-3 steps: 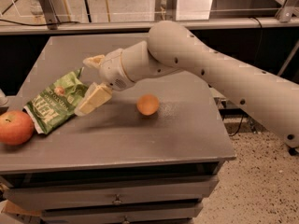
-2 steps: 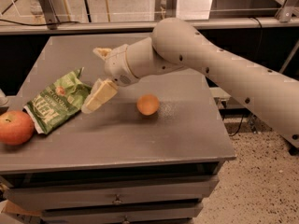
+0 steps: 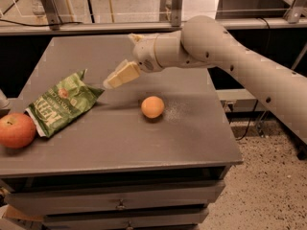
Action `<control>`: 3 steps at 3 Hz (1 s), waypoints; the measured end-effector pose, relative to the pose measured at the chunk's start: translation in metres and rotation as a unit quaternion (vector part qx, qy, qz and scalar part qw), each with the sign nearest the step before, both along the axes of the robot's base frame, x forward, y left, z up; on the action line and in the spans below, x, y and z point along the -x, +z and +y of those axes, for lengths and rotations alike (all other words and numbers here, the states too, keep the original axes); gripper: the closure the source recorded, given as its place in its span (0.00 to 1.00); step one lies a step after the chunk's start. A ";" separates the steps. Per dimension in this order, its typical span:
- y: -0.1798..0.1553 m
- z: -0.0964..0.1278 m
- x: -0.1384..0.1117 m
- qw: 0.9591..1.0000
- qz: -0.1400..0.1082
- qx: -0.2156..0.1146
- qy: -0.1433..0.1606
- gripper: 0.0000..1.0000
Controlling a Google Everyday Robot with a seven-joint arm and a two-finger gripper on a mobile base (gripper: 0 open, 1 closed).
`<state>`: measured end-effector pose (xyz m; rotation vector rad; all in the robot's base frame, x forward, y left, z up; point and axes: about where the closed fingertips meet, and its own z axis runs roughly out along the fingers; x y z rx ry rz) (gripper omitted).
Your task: Move green jalapeno chip bag near apple
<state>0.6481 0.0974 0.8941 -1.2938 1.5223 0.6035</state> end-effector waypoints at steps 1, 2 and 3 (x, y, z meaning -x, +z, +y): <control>0.016 -0.037 -0.036 0.997 -0.007 -0.037 -0.070 0.00; 0.044 -0.067 -0.053 0.991 -0.026 -0.072 -0.113 0.00; 0.045 -0.068 -0.054 0.990 -0.028 -0.073 -0.115 0.00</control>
Offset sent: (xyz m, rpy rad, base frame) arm 0.0718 -0.1117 0.0831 0.2321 -0.1094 -0.3379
